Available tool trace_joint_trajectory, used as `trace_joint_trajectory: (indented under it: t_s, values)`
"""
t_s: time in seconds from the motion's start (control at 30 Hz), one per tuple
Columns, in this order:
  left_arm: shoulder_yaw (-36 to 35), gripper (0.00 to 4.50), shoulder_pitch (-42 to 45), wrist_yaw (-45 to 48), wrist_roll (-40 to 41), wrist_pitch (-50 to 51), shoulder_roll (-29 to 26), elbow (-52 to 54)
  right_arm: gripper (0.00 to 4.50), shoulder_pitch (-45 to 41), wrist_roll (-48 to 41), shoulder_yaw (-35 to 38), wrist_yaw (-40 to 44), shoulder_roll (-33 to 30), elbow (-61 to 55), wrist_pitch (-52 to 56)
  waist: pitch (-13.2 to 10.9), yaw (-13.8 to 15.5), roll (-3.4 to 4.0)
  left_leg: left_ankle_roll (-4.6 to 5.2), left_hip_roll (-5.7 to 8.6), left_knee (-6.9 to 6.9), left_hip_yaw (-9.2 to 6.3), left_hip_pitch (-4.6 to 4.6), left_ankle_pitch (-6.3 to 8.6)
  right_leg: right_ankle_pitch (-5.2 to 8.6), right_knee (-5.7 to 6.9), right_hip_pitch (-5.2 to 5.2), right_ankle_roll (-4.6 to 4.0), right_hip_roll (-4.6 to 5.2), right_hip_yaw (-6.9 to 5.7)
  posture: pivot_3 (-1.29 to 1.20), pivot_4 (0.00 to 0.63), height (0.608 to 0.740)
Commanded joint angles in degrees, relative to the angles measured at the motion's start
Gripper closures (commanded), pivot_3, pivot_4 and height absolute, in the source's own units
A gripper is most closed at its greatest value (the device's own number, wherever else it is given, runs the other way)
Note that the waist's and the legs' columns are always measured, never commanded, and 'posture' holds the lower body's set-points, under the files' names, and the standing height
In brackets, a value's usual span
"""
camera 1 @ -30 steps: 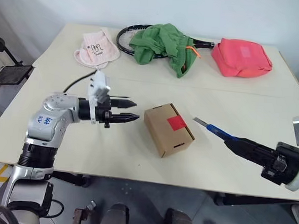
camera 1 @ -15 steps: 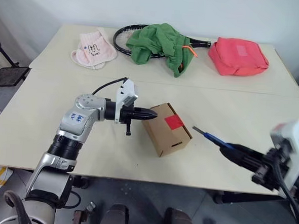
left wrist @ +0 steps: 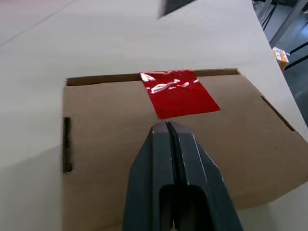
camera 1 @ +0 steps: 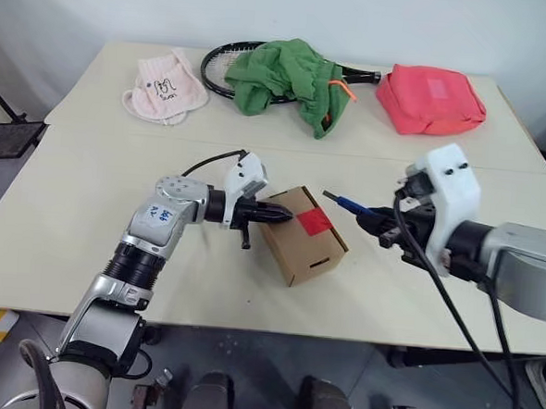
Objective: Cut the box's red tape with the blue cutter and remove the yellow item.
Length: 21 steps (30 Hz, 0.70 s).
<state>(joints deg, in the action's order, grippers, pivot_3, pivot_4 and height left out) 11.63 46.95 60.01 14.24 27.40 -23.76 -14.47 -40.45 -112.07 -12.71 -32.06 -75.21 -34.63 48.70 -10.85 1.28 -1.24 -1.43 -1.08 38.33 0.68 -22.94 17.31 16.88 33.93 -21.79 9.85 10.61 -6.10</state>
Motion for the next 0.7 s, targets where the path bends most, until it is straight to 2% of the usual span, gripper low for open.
trace_joint_trajectory:
  t_s: [0.03, 0.3, 0.7]
  values:
    - [1.2, 4.49, -0.2, -1.0, -1.4, 2.0, -0.4, 2.3, 4.29, -5.3, -0.9, -3.7, -6.5, 4.3, 2.6, 3.1, 0.0, 0.1, 0.00, 0.00, -0.01, 0.00, 0.00, -0.02, 0.00, 0.00, 0.02, -0.03, 0.00, -0.01, -0.01, 0.00, 0.150, 0.740]
    - [2.6, 4.49, -1.2, -2.5, -2.8, 3.9, -0.5, 5.1, 4.29, -8.5, 0.3, -5.7, -10.8, 10.0, 5.9, 6.9, 0.0, 0.2, 0.00, 0.00, 0.00, 0.05, 0.01, -0.18, 0.00, -0.01, 0.01, -0.13, 0.01, 0.00, -0.04, 0.00, 0.150, 0.740]
    - [3.3, 4.49, -1.3, -2.8, -3.2, 4.4, -0.1, 5.6, 4.29, -9.0, 2.4, -5.1, -11.1, 13.5, 6.7, 9.2, 0.0, 0.2, 0.01, 0.00, 0.00, 0.10, 0.01, -0.18, 0.00, -0.01, 0.05, -0.14, 0.01, 0.00, -0.03, 0.00, 0.150, 0.740]
